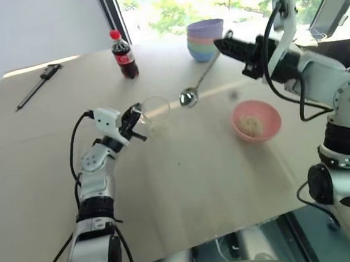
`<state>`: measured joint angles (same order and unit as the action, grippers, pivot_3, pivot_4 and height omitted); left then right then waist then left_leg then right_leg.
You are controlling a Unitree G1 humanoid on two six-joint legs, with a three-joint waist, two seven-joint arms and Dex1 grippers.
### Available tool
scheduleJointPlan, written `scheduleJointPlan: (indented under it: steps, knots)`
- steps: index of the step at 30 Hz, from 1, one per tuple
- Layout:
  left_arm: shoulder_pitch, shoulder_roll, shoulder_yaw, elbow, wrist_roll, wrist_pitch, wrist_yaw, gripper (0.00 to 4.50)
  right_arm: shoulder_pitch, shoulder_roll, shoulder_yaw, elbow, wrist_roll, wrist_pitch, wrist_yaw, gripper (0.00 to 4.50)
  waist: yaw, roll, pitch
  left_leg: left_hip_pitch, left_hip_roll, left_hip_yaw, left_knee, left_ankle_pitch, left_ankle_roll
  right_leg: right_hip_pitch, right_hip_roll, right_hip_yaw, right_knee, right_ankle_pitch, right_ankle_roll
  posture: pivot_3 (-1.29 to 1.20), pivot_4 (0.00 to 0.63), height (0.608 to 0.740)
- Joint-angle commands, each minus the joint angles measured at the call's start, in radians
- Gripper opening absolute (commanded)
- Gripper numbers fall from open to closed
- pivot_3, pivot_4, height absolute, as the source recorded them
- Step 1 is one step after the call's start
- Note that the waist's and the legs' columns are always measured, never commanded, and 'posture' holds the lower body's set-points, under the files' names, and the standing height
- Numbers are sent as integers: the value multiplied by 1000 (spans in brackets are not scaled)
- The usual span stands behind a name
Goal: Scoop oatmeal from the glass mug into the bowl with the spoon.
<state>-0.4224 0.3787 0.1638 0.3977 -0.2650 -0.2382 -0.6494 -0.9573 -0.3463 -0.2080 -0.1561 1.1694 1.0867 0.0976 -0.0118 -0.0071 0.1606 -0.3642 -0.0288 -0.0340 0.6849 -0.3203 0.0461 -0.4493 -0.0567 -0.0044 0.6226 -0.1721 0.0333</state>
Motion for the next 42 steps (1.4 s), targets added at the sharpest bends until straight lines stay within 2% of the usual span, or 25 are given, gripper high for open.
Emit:
scheduleJointPlan:
  steps: [1,9,16,25,27,31,38,42]
  knots:
    - [55,-22,-41,-111,30,87,51,12,-35,25,32,-1,-24,-30,45,0,1,0,0,-1,0,0,0,0,0,0,-1,-1,0,0,0,0,150,740]
    - [114,-55,-67,-297,20,233,128,12,-25,11,206,15,-249,-132,226,0,1,0,0,-1,-2,-1,1,0,0,0,-2,-1,0,0,0,0,150,740]
    - [118,-87,-93,-361,22,290,165,12,2,-20,442,2,-529,-317,422,0,0,0,0,-1,-2,0,1,1,-2,0,2,-1,0,0,0,0,150,740]
    - [127,-106,-110,-366,36,292,189,12,79,-51,550,16,-730,-445,555,0,1,0,0,-1,-2,0,1,2,-3,0,2,-1,-1,0,0,0,150,740]
    - [131,-112,-117,-370,40,289,191,12,96,-41,544,10,-733,-435,564,0,1,0,0,-1,-2,-1,1,2,-3,0,2,-1,-1,0,0,0,150,740]
    - [140,-121,-122,-370,48,278,195,12,116,19,449,-14,-631,-282,518,0,2,0,0,0,-2,-1,1,2,-3,0,-1,-1,0,0,0,0,150,740]
    - [124,-140,-134,-326,92,215,222,12,76,106,208,7,-472,40,344,0,5,0,0,-1,-2,-1,1,2,-3,0,-4,-2,0,0,0,0,150,740]
    - [100,-159,-154,-287,117,185,232,12,20,129,107,49,-453,127,265,0,5,0,0,-1,-3,-1,1,2,-3,0,-4,-2,0,0,0,0,150,740]
